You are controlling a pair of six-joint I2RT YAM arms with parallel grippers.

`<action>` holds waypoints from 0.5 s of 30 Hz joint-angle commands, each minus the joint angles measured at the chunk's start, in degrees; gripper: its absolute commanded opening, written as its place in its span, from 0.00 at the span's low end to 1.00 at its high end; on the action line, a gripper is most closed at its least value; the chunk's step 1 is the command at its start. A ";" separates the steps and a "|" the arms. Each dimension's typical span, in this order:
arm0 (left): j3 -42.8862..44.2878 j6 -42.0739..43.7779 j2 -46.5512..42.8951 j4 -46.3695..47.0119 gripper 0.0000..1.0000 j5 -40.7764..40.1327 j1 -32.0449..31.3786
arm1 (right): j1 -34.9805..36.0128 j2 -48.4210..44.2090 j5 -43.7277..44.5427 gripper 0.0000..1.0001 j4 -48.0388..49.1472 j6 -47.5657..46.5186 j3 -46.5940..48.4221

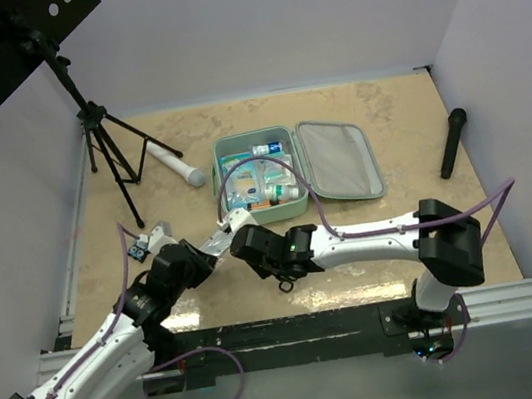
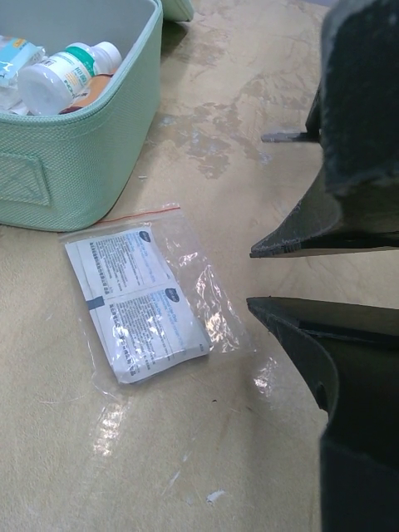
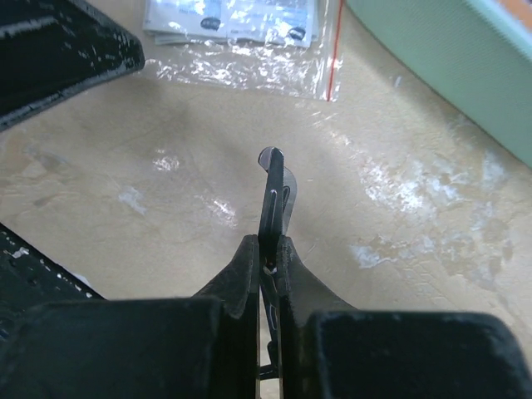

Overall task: Organize the medicine kit
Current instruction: Pick up the scissors from the center of the board, then place the scissors in the medicine box.

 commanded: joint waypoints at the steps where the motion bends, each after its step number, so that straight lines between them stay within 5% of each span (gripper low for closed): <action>1: 1.33 1.34 0.33 2.25 0.30 -0.28 -0.07 | -2.68 -3.59 3.70 0.00 -3.06 -0.76 5.11; 15: 3.35 3.28 0.60 2.08 0.30 -1.25 -0.07 | -21.48 -0.44 3.44 0.00 -3.42 -6.47 23.65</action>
